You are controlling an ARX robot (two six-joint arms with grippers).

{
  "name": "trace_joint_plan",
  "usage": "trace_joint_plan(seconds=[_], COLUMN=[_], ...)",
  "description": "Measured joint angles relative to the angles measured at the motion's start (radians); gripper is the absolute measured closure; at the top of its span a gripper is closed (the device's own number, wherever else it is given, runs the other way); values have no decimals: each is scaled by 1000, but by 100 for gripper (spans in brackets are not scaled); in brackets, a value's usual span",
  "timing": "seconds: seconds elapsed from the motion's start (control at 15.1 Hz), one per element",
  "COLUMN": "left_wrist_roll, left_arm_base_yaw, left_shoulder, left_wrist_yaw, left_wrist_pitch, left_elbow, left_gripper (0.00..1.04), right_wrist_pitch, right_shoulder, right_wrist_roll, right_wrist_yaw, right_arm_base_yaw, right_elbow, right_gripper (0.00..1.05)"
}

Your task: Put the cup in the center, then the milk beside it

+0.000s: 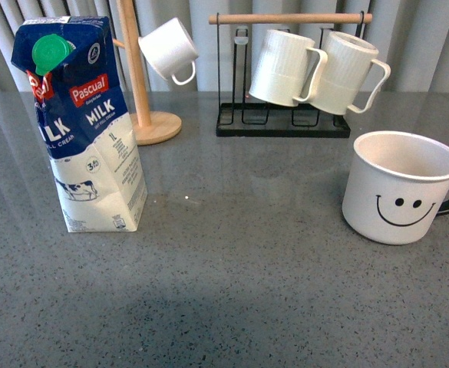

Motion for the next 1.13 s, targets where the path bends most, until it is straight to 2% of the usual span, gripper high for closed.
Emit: trace_joint_plan(seconds=[0.33, 0.4, 0.46, 0.53, 0.6, 0.8, 0.93, 1.13], left_wrist_roll=[0, 0, 0, 0, 0, 0, 0, 0], left_arm_base_yaw=[0, 0, 0, 0, 0, 0, 0, 0], left_shoulder=[0, 0, 0, 0, 0, 0, 0, 0], left_wrist_yaw=[0, 0, 0, 0, 0, 0, 0, 0], left_wrist_pitch=[0, 0, 0, 0, 0, 0, 0, 0], left_elbow=[0, 0, 0, 0, 0, 0, 0, 0], left_gripper=[7, 7, 7, 7, 7, 7, 7, 7], right_wrist_pitch=[-4, -23, 4, 64, 145, 331, 326, 154], right_shoulder=[0, 21, 68, 126, 206, 559, 804, 1130], right_wrist_roll=[1, 76, 149, 190, 203, 164, 62, -116], right_wrist_yaw=[1, 98, 146, 153, 135, -5, -100, -183], right_arm_base_yaw=[1, 53, 100, 117, 97, 44, 38, 47], right_elbow=[0, 2, 12, 43, 93, 298, 488, 777], right_gripper=[7, 7, 7, 7, 7, 7, 7, 7])
